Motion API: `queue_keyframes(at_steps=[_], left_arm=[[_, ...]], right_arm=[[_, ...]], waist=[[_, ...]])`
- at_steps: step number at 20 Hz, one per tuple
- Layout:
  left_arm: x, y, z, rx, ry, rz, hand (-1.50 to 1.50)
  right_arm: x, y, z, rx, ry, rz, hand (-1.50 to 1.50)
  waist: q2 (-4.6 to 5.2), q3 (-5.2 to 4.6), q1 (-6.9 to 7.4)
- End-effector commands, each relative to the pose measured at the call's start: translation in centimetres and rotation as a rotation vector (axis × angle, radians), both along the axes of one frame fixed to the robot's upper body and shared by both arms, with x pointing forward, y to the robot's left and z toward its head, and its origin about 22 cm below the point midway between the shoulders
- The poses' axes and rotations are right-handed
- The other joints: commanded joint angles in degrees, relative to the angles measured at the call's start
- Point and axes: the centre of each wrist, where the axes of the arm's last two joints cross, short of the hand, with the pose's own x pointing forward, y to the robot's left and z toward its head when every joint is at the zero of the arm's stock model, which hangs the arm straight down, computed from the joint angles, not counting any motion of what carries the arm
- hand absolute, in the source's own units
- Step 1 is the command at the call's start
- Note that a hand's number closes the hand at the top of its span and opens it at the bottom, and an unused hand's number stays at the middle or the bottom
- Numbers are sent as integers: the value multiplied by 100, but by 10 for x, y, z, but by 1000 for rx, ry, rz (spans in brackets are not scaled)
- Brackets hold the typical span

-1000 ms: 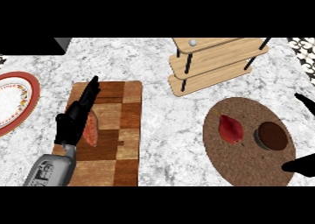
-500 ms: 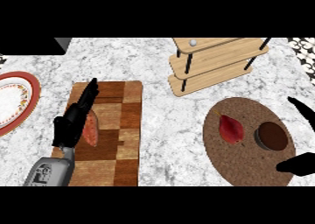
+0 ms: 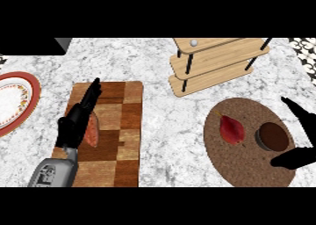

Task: Pick the cupcake from the placemat and place it in the tiered shelf

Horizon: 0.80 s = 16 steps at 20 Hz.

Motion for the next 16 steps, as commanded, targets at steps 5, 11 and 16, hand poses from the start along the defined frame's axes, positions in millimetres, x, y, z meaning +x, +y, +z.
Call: queue_keyframes(at_steps=[5, 11, 16], left_arm=[[3, -1, -12, -21, 12, 9, 0], [12, -9, 9, -21, -1, -16, 0], [12, 17, 13, -4, -13, 16, 0]], right_arm=[[14, -12, -15, -12, 14, 0, -150], [10, -9, -38, -6, 29, -6, -150], [10, -9, -46, 21, 35, 7, -150]], waist=[[3, 0, 0], [1, 0, -6], [1, 0, -2]])
